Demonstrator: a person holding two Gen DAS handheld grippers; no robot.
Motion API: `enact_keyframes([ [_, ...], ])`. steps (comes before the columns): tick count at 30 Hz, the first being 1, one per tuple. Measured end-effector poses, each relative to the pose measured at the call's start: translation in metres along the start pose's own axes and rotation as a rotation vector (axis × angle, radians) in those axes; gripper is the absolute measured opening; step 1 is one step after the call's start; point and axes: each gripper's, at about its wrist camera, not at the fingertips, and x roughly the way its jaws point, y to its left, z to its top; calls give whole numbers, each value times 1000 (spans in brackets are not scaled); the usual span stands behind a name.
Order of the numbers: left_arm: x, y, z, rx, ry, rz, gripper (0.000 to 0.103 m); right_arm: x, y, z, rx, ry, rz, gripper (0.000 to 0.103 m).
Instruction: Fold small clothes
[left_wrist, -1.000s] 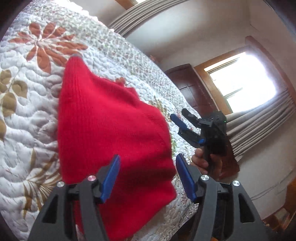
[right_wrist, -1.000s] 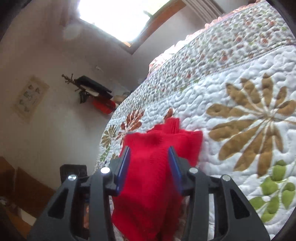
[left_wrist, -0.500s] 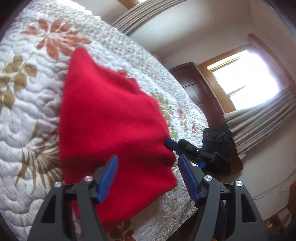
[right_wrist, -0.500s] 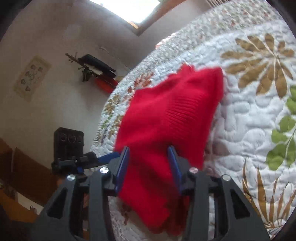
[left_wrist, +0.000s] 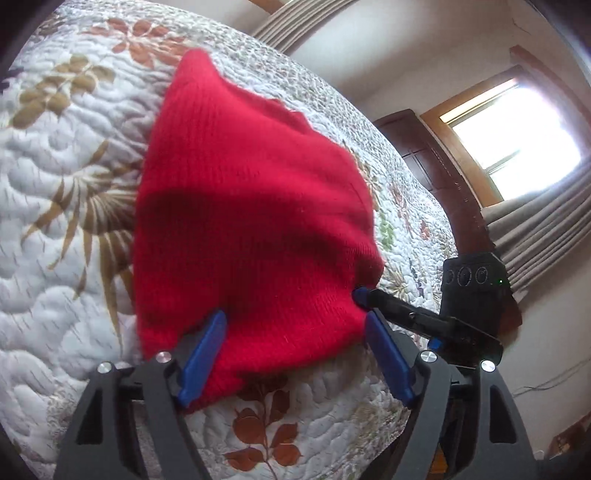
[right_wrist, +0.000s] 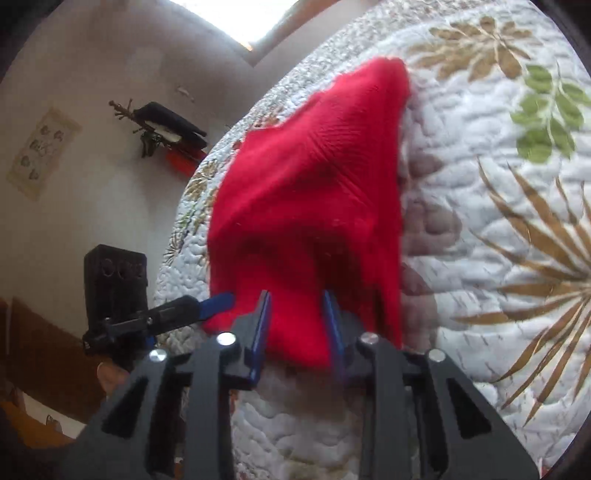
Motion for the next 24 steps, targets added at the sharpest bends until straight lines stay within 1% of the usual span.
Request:
enact_keyframes([
  [1,-1,0,-2,-5,-4,6,78,-2,-1,-2,13,-11,-10,19],
  [2,-5,-4,-3,-17,-7,15,78,-8,4,-4,18,-21,-25,23],
  [3,-11,-9,-5,-24,-8,25,85,-16,12,-7,11,-36,-47,40],
  [4,-20,-16,-8,-19,-21,41,92,-28,25,-12,-10,-63,-82,53],
  [5,-33,-26,-14,0,-61,80,93,-41,41,-20,-49,-102,-139,77],
  [6,-49,-38,-23,29,-105,127,97,-55,59,-31,-104,-144,-214,91],
  [7,-64,-51,-35,67,-139,182,99,-68,79,-45,-167,-185,-305,94],
  [8,-79,-67,-50,104,-174,260,99,-81,99,-60,-217,-229,-407,99],
  [9,-94,-82,-65,131,-202,355,99,-93,114,-76,-246,-268,-502,100],
  [10,-106,-96,-81,145,-215,465,99,-103,131,-93,-267,-287,-586,100],
  [11,-117,-106,-97,153,-219,551,99,-111,144,-109,-290,-280,-621,100],
  [12,-128,-117,-114,169,-231,602,99,-120,149,-124,-309,-260,-617,100],
  [13,-140,-128,-132,180,-256,620,99,-131,156,-144,-313,-265,-601,100],
  [15,-165,-144,-167,178,-296,630,99,-158,165,-183,-280,-317,-597,100],
  [16,-175,-152,-181,179,-307,647,99,-167,171,-201,-272,-330,-596,100],
  [19,-201,-175,-217,177,-361,719,99,-193,186,-240,-275,-342,-612,100],
  [22,-221,-191,-244,170,-371,730,99,-212,205,-272,-296,-362,-631,100],
  [24,-235,-199,-260,165,-378,718,99,-221,218,-291,-328,-376,-671,100],
])
